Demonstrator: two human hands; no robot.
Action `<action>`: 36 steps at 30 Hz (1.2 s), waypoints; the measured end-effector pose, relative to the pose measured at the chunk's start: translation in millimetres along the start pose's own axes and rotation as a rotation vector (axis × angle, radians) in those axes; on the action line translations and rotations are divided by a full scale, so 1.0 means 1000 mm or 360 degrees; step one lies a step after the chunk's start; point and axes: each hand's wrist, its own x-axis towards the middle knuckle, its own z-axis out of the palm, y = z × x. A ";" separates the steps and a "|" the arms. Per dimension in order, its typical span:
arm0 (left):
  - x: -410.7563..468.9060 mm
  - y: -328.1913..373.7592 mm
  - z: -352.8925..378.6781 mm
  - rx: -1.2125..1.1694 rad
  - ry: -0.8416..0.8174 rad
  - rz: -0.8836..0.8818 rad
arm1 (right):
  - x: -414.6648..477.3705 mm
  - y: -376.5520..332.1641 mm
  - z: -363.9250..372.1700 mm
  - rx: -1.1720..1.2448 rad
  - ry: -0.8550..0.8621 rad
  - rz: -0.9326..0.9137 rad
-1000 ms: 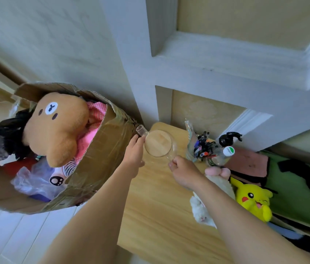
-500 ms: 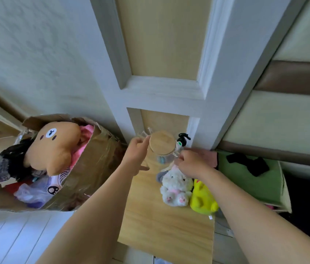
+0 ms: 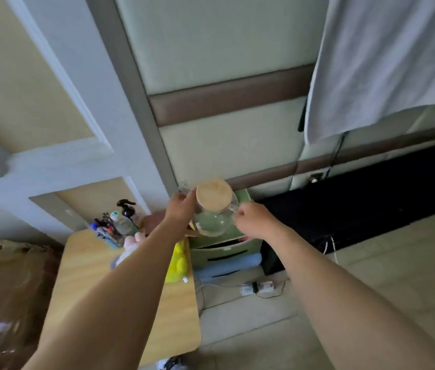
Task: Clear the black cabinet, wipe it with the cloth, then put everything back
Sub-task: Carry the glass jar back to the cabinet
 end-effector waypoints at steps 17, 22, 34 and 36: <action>-0.075 -0.004 0.238 0.0309 -0.0706 0.0025 | -0.114 0.182 -0.121 0.0075 0.0701 0.0585; -0.082 0.001 0.257 0.0321 -0.0776 0.0025 | -0.121 0.193 -0.128 0.0006 0.0830 0.0661; -0.082 -0.007 0.324 0.0303 -0.0597 -0.0031 | -0.098 0.265 -0.167 -0.0092 0.0660 0.0578; -0.084 -0.016 0.346 0.0297 -0.0553 -0.0062 | -0.094 0.289 -0.175 -0.0099 0.0630 0.0561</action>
